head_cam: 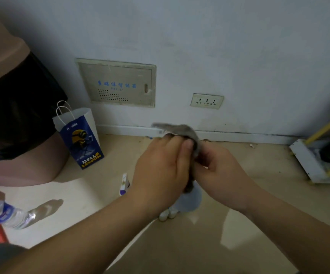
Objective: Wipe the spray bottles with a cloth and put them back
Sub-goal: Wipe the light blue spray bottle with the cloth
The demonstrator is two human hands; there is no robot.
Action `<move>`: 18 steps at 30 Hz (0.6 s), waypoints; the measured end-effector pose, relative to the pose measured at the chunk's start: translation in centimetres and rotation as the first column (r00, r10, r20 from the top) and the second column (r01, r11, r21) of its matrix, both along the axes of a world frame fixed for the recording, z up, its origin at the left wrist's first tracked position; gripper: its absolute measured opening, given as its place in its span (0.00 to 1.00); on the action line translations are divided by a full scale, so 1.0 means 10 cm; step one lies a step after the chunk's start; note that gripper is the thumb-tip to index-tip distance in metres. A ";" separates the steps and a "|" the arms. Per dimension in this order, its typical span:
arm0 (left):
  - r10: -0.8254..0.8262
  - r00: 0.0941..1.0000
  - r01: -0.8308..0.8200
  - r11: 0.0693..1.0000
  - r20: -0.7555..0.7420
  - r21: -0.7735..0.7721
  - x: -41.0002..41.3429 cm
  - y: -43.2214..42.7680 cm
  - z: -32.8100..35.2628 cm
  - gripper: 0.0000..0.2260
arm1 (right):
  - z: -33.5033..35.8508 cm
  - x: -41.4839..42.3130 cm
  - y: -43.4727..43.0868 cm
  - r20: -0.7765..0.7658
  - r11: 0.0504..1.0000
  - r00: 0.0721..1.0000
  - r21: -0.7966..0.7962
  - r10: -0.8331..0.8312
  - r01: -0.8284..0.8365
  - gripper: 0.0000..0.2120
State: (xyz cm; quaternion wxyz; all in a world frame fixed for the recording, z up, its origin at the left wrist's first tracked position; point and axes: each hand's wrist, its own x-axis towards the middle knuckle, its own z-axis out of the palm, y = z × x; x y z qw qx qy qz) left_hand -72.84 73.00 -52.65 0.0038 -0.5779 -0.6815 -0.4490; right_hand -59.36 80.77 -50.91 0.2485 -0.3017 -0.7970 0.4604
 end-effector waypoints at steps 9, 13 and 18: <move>0.237 0.485 0.114 0.937 0.842 -0.330 -0.17 0.10 0.15 0.19 | -0.02 0.02 0.09 -0.071 0.984 0.988 -0.123 -0.141 0.132 0.08; 0.147 0.547 -0.028 0.987 0.824 -0.157 -0.04 0.04 0.24 0.19 | 0.01 -0.01 0.11 -0.061 0.984 0.993 -0.156 -0.099 0.088 0.07; -0.010 0.984 0.025 0.996 -0.180 0.083 0.00 0.08 0.05 0.15 | -0.05 -0.03 0.02 -0.035 0.994 0.999 -0.105 -0.041 0.038 0.06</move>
